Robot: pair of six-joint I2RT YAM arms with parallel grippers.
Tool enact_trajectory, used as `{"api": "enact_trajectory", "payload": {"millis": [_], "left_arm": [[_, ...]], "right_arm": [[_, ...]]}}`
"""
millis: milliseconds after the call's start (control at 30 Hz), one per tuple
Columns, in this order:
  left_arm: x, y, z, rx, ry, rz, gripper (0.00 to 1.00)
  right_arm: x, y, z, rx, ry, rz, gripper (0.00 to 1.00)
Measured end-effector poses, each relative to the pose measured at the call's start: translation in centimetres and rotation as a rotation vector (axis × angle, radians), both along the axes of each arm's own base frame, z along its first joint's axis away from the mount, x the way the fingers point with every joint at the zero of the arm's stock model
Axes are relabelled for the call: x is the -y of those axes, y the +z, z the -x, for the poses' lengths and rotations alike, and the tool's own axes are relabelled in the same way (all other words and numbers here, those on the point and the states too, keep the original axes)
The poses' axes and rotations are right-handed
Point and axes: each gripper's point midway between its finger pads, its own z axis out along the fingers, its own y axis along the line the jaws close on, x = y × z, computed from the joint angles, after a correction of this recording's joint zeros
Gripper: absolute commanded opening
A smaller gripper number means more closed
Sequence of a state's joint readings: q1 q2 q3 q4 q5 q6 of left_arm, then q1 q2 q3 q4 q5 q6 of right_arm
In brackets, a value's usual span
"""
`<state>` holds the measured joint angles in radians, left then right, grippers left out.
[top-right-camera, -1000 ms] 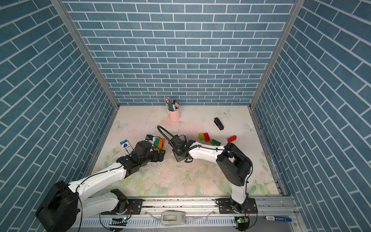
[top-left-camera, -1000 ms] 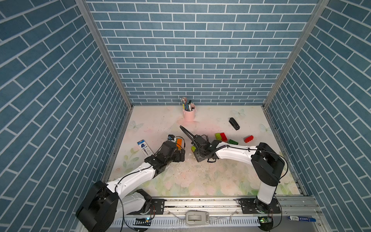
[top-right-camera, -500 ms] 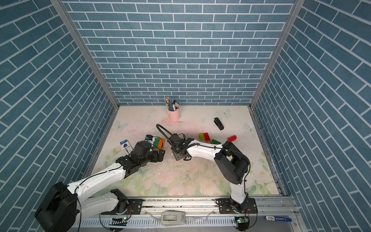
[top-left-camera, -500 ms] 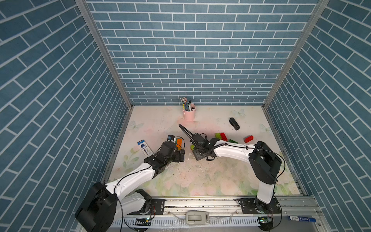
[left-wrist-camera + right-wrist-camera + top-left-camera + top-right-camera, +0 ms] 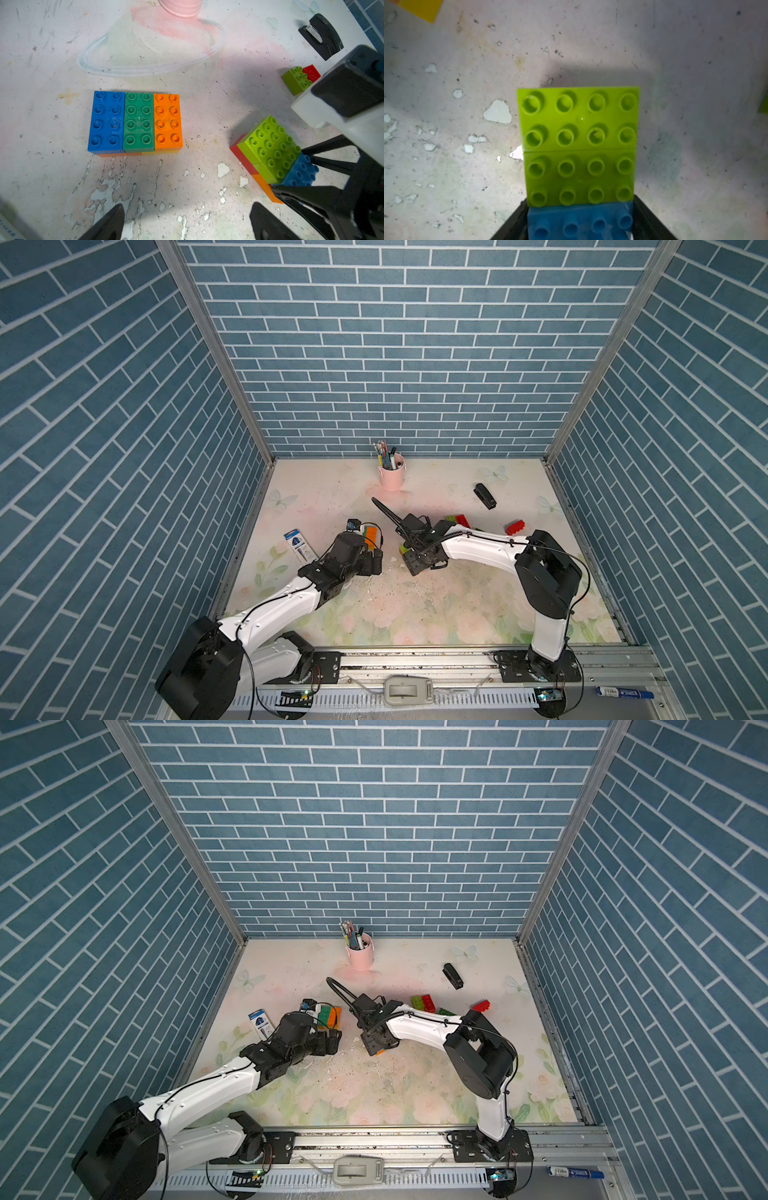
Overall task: Assemble a rectangle with lego
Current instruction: Assemble the lego brick with the lego brick.
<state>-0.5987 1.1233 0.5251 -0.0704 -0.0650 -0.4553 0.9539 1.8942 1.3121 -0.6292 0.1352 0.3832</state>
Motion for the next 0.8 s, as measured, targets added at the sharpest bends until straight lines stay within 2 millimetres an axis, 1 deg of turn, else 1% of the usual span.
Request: {"api": "enact_trajectory", "payload": {"millis": [67, 133, 267, 500, 567, 700, 800], "left_arm": [[0.0, 0.0, 0.0, 0.000, 0.000, 0.000, 0.96], [0.0, 0.0, 0.0, 0.000, 0.000, 0.000, 0.96], [0.0, 0.0, 0.0, 0.000, 0.000, 0.000, 0.96], [0.0, 0.0, 0.0, 0.000, 0.000, 0.000, 0.96], [0.0, 0.0, 0.0, 0.000, 0.000, 0.000, 0.96], [0.0, 0.1, 0.0, 0.003, 0.001, 0.001, 0.96], [0.0, 0.2, 0.0, 0.006, 0.000, 0.003, 0.96]], "right_arm": [[0.1, -0.2, 0.0, -0.004, 0.002, 0.006, 0.63], [0.1, -0.2, 0.0, -0.002, 0.003, 0.007, 0.63], [0.1, -0.2, 0.0, -0.001, 0.002, 0.008, 0.68], [0.4, -0.2, 0.2, -0.016, 0.005, 0.029, 0.72], [0.6, -0.5, 0.4, -0.030, 0.009, 0.046, 0.74], [1.6, -1.7, 1.2, -0.079, 0.016, 0.099, 0.77], [2.0, -1.9, 1.6, -0.101, 0.017, 0.114, 0.81]]}}
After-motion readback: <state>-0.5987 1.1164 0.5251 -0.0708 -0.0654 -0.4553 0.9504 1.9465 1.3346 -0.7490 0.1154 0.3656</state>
